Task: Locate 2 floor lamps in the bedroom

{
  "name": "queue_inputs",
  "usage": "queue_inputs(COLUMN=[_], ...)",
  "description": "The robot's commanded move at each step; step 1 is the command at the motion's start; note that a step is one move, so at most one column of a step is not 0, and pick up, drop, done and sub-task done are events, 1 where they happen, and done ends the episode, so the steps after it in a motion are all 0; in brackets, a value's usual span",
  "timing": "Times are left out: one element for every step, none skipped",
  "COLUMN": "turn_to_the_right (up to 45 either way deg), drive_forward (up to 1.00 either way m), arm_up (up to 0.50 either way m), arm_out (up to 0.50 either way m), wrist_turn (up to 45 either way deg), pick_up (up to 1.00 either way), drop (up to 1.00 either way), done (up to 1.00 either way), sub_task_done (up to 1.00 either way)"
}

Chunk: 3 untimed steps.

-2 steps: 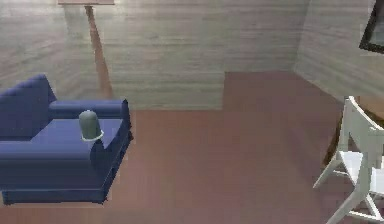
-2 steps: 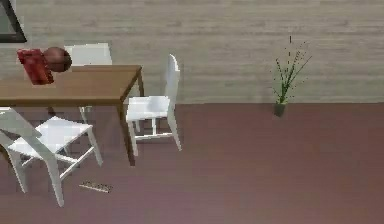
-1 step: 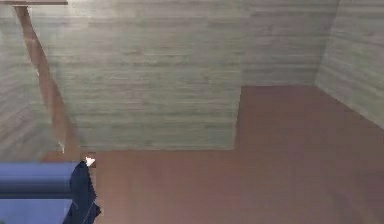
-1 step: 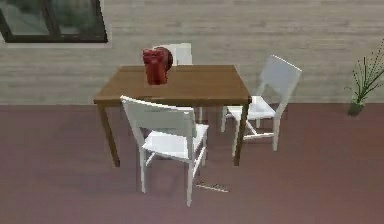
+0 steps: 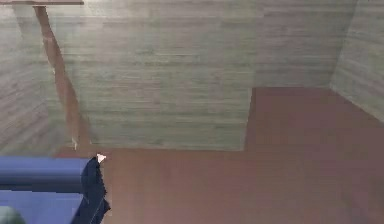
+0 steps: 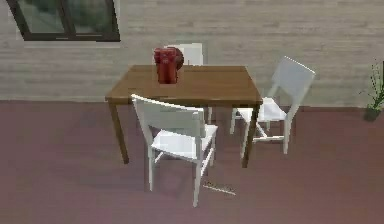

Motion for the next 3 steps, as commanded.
queue_inputs(turn_to_the_right=[0.0,-45.0,0.0], drive_forward=[0.85,0.0,0.0], arm_up=[0.0,0.0,0.0], arm_out=[0.0,0.0,0.0], wrist_turn=[0.0,0.0,0.0], pick_up=[0.0,0.0,0.0], drop=[0.0,0.0,0.0], done=[0.0,0.0,1.0], sub_task_done=[0.0,0.0,0.0])
